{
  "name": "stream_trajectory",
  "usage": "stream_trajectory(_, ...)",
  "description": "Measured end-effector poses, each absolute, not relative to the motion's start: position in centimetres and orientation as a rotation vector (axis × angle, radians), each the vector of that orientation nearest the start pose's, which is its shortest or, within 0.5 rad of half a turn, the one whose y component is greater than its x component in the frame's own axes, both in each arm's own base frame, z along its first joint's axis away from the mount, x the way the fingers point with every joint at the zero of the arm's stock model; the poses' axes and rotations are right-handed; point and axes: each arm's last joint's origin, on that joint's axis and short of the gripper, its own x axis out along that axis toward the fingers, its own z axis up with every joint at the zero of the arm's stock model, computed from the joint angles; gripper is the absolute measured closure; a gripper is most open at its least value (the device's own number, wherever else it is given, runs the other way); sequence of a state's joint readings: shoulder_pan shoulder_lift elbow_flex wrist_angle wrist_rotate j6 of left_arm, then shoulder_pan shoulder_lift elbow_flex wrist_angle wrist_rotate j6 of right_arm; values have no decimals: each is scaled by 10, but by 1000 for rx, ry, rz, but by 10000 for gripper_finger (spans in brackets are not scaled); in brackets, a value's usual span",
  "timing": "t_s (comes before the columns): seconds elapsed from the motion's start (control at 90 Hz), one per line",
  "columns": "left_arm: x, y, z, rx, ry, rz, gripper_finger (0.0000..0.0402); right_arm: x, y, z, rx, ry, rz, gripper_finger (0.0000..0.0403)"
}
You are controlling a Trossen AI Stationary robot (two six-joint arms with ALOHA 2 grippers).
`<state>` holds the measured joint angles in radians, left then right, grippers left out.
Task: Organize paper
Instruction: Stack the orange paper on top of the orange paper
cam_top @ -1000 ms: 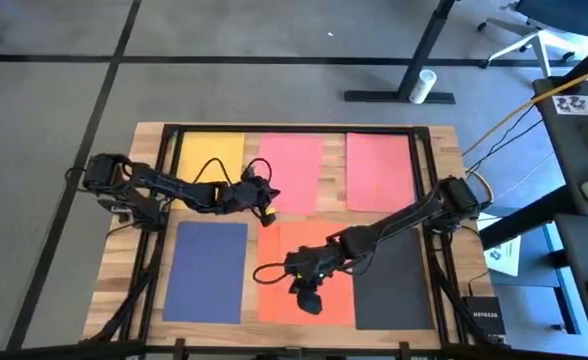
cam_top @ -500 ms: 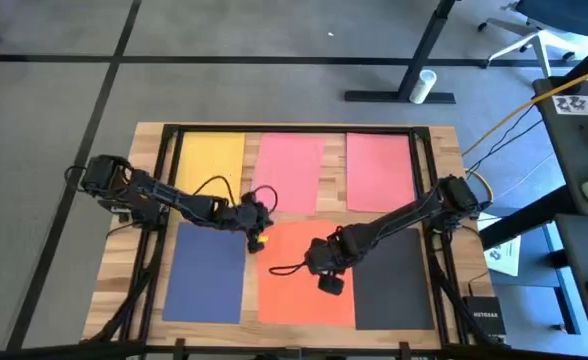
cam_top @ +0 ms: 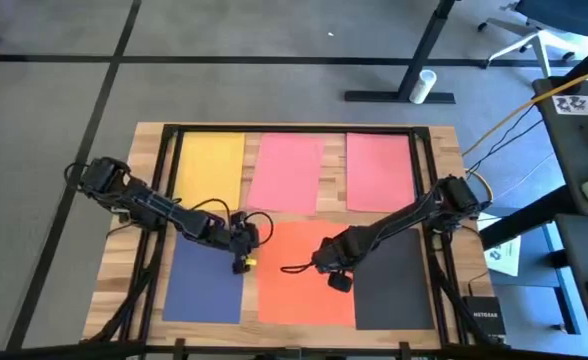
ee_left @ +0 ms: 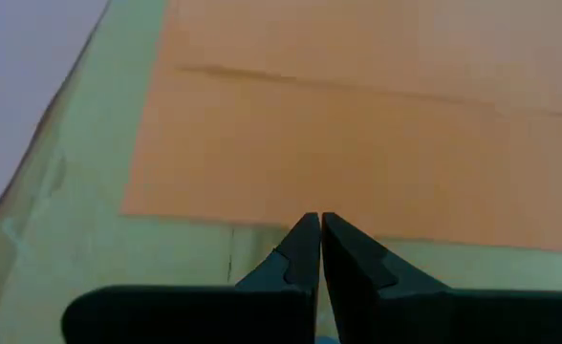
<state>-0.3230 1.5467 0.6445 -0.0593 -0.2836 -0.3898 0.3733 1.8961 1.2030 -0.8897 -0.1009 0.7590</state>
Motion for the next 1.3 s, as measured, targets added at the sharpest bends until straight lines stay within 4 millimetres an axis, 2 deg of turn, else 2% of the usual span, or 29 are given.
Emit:
stream_trajectory(0.189,255,-77,130,-85,931,158,402,304,123,137,400,1592,-208,403)
stream_trajectory(0.467,260,-78,111,-93,967,191,402,305,123,134,411,1562,-185,403)
stream_trajectory(0.778,262,-78,110,-96,947,185,402,309,121,134,407,1524,-195,403)
stream_trajectory(1.3,262,-78,110,-79,946,182,402,322,104,133,383,1446,-177,403)
